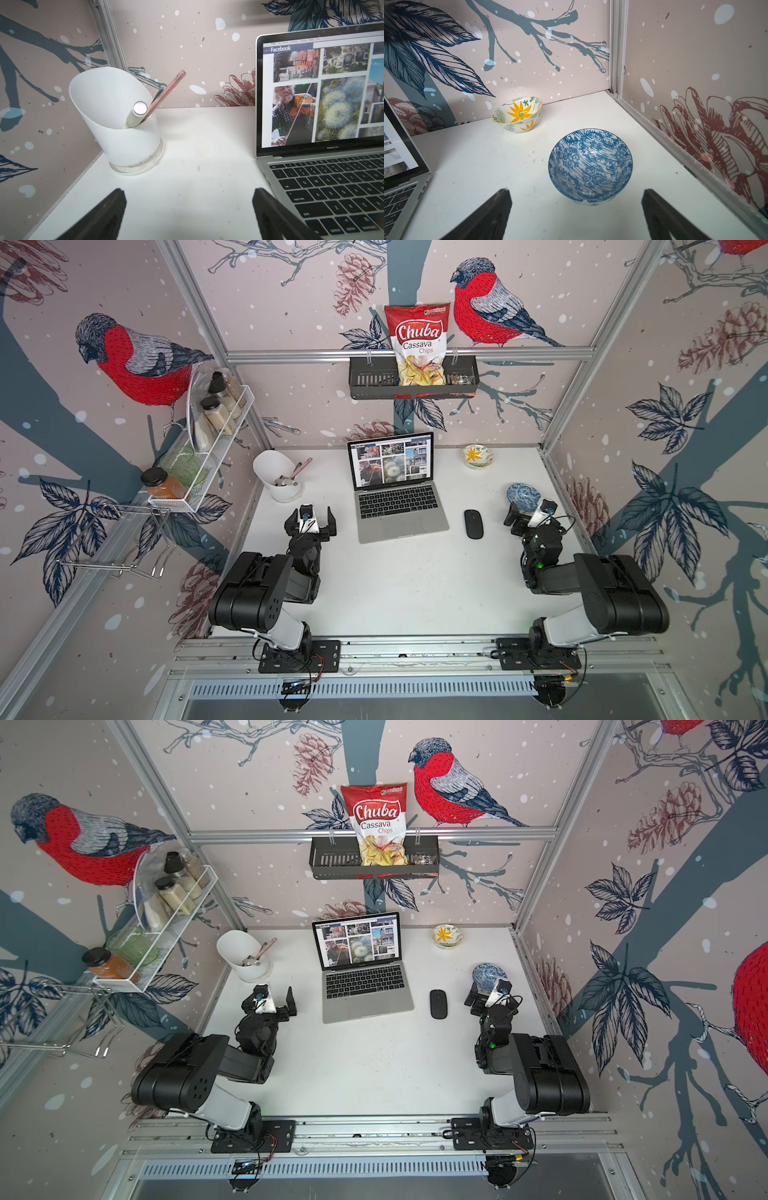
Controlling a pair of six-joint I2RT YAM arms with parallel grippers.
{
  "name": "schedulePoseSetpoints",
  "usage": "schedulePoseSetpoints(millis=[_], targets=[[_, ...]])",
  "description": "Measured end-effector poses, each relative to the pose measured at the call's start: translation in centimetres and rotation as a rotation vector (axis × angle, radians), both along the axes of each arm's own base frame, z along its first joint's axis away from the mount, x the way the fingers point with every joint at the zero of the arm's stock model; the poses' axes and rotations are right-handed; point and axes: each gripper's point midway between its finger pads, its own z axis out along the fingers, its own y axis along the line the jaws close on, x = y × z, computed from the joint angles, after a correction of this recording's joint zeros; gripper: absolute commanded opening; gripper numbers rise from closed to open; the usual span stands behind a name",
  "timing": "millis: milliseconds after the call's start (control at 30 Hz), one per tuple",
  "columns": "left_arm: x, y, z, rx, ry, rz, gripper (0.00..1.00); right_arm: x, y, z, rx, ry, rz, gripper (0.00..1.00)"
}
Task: Remove the wireless mouse receiver from the laptop
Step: Reset both arms
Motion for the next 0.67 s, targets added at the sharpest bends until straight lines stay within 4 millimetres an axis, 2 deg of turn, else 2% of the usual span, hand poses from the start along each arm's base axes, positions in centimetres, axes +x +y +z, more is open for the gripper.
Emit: schedulePoseSetpoints(millis=[667], targets=[[0.06,-0.30,-0.43,-0.007,0.018,-0.017,0.99,0.03,0.06,-0.08,-0.001,0.004,0.000,1.00]])
